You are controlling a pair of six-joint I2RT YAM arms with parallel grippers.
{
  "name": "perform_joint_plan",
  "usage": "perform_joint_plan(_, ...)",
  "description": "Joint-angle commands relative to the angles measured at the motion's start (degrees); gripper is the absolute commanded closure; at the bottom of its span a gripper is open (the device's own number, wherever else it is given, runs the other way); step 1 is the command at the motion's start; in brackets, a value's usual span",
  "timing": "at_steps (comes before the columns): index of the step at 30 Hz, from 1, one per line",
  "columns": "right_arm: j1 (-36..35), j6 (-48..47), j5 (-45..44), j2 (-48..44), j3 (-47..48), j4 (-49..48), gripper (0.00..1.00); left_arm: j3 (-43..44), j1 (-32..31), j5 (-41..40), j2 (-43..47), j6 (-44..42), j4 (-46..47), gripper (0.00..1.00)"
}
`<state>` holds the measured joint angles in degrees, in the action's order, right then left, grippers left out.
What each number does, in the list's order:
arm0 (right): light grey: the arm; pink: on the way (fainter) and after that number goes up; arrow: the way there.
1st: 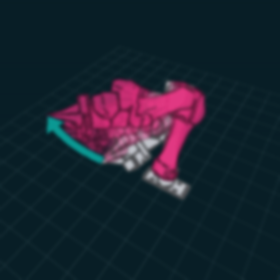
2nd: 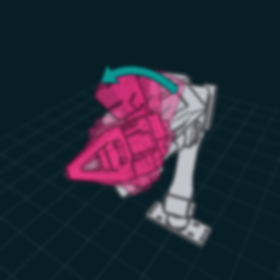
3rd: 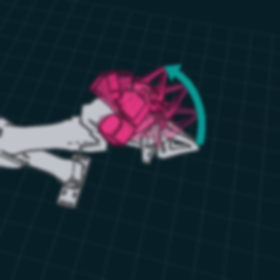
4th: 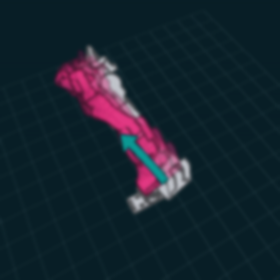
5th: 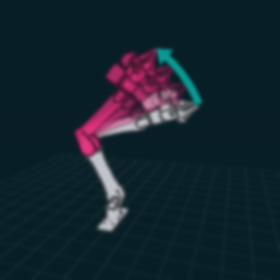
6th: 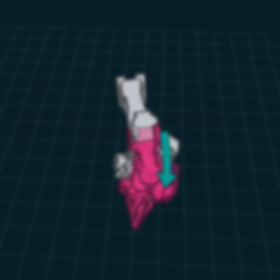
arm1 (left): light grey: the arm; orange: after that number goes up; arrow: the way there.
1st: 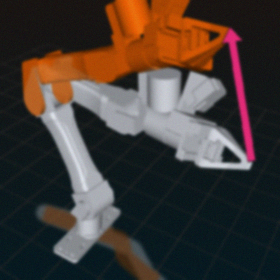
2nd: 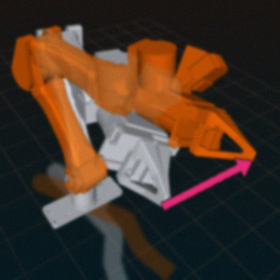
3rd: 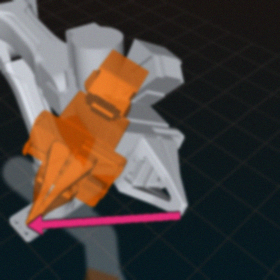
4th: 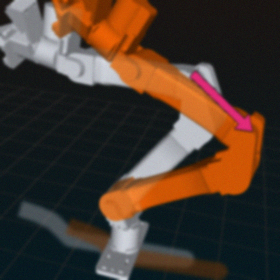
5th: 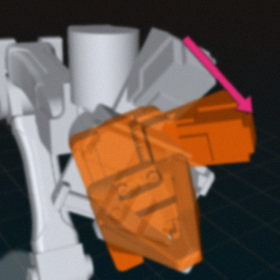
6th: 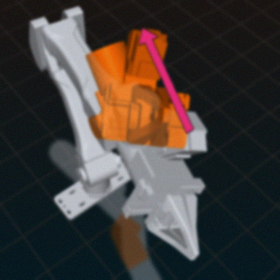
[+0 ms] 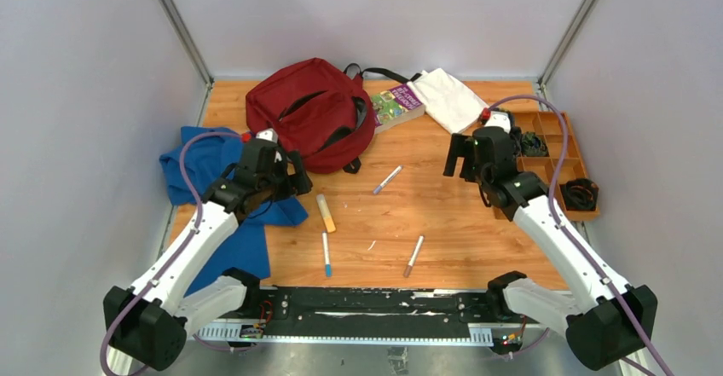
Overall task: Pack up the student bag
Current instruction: Pick up the student bag at the center of the board.
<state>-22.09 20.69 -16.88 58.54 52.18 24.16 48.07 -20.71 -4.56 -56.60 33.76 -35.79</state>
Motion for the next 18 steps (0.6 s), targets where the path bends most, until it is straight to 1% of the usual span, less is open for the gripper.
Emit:
perform_joint_plan(1, 0.55, 1.98, 3.04, 0.17, -1.85, -1.43, 0.05, -3.68, -1.19, 3.05, -0.20, 2.12, 2.16, 0.03)
perform_joint_plan(4, 0.60, 2.74, 5.69, 1.10, -1.97, -1.88, 0.05, -4.68, -5.38, -0.08, -0.68, 3.78, 2.38, 0.01)
perform_joint_plan(6, 0.56, 2.80, 7.01, 1.89, -1.94, -2.17, 0.05, -4.91, -7.44, -0.65, -1.09, 4.99, 3.20, 0.00)
perform_joint_plan(9, 0.55, 3.35, 8.18, 2.89, -1.69, -2.19, 0.06, -4.40, -8.07, -0.50, -1.98, 7.65, 5.04, 0.00)
perform_joint_plan(11, 0.55, 3.99, 8.98, 3.04, -1.65, -2.46, 0.06, -2.14, -7.97, -3.25, -3.64, 8.42, 4.07, 0.00)
perform_joint_plan(13, 0.43, 4.02, 10.01, 2.95, -1.61, -2.43, 0.07, 2.77, -6.15, -5.39, -6.94, 8.85, 1.46, 0.00)
perform_joint_plan(14, 0.47, 4.03, 10.10, 2.67, -1.64, -2.19, 0.07, 4.86, -4.21, -5.02, -8.99, 9.21, 0.39, 0.00)
perform_joint_plan(16, 0.46, 4.02, 10.26, 1.64, -1.73, -1.72, 0.07, 7.81, 0.68, -0.77, -12.96, 10.18, 0.52, 0.00)
perform_joint_plan(18, 0.47, 3.99, 10.58, 0.61, -1.97, -1.53, 0.07, 9.66, 4.50, 3.63, -16.21, 11.35, 2.61, 0.00)
